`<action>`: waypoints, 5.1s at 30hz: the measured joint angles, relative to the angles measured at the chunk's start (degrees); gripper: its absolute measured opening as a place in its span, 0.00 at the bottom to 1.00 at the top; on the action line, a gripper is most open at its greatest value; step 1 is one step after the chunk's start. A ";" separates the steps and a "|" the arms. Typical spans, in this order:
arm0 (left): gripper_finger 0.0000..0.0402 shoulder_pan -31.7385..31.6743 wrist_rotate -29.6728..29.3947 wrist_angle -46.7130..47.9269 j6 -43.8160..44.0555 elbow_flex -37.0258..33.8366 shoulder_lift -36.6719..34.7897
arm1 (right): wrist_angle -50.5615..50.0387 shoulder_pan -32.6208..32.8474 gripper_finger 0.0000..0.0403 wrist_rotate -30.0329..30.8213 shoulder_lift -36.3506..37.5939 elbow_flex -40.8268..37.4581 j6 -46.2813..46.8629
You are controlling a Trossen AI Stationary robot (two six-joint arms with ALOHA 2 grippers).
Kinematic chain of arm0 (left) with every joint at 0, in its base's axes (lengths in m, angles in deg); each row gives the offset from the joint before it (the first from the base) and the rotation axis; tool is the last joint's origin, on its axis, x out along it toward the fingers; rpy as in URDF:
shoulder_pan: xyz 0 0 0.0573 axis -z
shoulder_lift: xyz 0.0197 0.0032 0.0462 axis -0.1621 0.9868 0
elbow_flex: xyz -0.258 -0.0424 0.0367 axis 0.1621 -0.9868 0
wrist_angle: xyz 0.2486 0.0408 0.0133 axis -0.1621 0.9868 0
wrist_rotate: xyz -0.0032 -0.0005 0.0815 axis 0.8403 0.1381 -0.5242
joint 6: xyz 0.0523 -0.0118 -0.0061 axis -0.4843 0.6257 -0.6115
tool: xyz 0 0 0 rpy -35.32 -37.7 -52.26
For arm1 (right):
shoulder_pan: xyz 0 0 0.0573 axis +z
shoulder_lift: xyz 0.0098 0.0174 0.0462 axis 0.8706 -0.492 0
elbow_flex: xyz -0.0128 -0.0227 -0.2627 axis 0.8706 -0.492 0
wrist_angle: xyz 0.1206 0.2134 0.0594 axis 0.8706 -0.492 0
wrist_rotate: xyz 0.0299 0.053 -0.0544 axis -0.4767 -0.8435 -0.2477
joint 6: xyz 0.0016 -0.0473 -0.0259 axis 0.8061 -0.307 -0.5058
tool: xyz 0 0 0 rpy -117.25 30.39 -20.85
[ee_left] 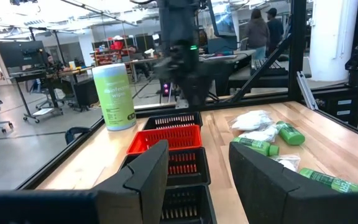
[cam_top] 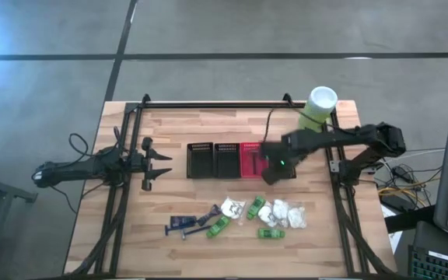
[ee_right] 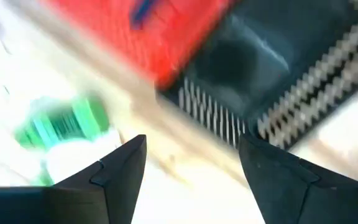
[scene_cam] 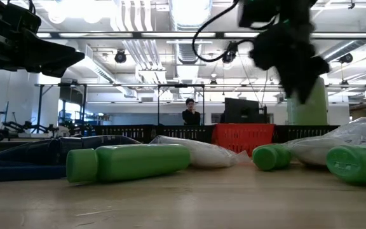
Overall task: Pick & Place Travel size toiletries
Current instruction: Put the white cotton pack into the right black basket
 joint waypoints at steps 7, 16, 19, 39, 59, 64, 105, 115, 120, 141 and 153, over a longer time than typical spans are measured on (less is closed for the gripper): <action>0.44 0.01 -0.01 0.01 0.00 -0.01 -0.02 | -0.74 14.08 0.65 -2.81 4.62 -7.27 17.86; 0.44 0.02 -0.01 0.01 0.00 0.01 0.00 | 7.12 33.62 0.60 -0.99 4.62 -8.60 36.23; 0.44 0.00 -0.01 0.01 0.00 0.00 -0.02 | 9.26 38.91 0.62 0.16 2.14 -8.15 40.20; 0.44 0.00 -0.02 0.01 0.00 -0.01 -0.01 | 10.47 46.53 0.77 8.19 -3.49 -3.89 52.30; 0.44 0.01 0.22 -2.28 49.91 0.00 -0.01 | 44.15 32.64 0.64 9.96 -1.64 -10.59 60.83; 0.44 0.00 -1.01 -2.17 69.98 -0.01 0.27 | 44.46 32.11 0.61 10.11 -5.38 -8.42 60.39; 0.44 0.02 -11.75 -1.59 63.76 0.01 2.86 | 5.79 34.26 0.61 6.63 -10.18 7.67 58.88; 0.44 0.00 -13.31 -4.73 62.23 0.01 2.89 | 1.70 36.83 0.72 -2.50 -10.11 4.15 61.75; 0.44 0.01 -13.33 -5.21 60.84 0.01 3.11 | 4.37 36.85 0.80 -2.12 -12.32 3.43 60.79; 0.44 0.00 -14.38 -4.69 60.67 0.01 4.20 | 1.43 38.12 0.75 -1.84 -20.24 1.01 53.44; 0.44 0.00 -15.30 -4.71 61.48 0.00 4.18 | 1.37 38.75 0.33 -2.53 -20.17 2.19 50.69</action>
